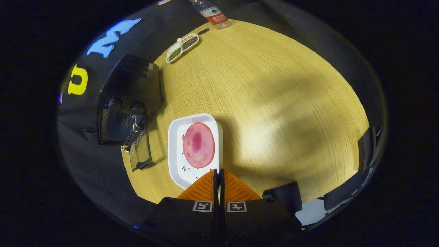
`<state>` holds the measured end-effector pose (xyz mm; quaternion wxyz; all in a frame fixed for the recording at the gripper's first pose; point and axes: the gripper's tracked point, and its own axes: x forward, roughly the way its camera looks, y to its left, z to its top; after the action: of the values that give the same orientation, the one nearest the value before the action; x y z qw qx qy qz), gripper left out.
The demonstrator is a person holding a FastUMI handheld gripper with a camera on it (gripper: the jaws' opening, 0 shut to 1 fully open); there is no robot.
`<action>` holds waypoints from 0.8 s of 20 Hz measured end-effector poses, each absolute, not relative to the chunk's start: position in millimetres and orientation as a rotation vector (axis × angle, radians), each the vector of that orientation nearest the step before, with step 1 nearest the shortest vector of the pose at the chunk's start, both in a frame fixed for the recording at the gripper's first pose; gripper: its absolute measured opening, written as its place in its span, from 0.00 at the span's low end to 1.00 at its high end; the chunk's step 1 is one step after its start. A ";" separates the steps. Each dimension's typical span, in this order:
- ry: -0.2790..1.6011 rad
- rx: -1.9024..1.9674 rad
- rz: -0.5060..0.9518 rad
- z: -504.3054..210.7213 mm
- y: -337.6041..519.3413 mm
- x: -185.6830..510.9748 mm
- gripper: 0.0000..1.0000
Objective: Open the toaster oven, put the food inside, and close the toaster oven door.
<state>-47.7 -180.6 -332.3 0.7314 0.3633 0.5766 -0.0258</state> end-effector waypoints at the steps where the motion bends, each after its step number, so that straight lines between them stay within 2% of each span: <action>1: 1.250 0.837 -0.073 -326.0 -178.4 -52.0 0.02; 10: 1.140 1.050 -0.162 -289.3 -114.9 -101.9 0.02; 16: 1.110 1.057 -0.054 -253.0 -39.2 -104.0 0.02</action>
<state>-104.0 -39.2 -253.0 0.7200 0.4783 0.5022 -0.0244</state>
